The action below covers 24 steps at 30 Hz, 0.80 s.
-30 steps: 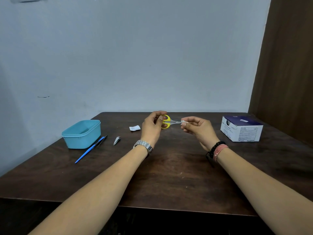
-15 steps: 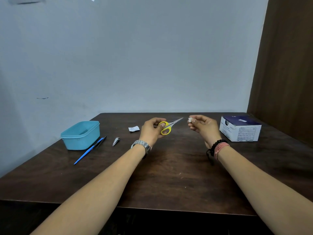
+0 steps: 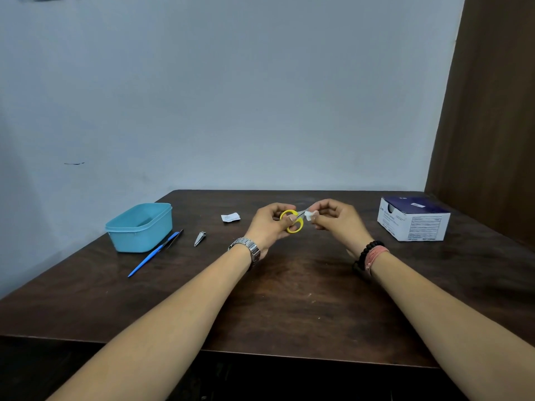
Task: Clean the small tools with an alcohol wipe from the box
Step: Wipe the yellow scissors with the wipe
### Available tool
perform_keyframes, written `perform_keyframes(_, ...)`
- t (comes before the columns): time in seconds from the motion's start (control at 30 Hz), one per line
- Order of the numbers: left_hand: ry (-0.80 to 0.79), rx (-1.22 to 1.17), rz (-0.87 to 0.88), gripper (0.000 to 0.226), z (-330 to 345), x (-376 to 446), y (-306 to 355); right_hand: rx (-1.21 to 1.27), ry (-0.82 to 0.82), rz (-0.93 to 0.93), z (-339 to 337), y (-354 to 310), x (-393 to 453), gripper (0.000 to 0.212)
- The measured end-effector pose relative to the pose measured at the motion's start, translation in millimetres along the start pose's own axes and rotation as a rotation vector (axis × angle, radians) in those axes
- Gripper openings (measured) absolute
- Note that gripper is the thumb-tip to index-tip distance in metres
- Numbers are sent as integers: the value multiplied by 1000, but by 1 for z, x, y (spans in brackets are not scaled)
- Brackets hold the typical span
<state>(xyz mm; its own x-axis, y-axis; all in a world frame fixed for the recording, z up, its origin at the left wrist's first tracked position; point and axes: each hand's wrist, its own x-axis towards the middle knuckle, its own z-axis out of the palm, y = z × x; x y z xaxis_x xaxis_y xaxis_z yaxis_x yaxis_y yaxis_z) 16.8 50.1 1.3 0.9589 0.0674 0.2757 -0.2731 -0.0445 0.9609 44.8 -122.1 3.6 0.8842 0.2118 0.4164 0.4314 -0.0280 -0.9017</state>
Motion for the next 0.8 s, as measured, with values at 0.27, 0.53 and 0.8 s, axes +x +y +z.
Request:
perform_keyframes(0.27,-49,-2,-11,17,1,-3,1,-158,127,-100,-4,-3,-2,5)
perform_keyframes(0.53,-73,-28,25,18,5,-5,2,-564,111,-377,1,0,-2,12)
perform_keyframes(0.8,-7,-285,-15,10,2,-5,5,-675,7,-457,10,-2,-6,19)
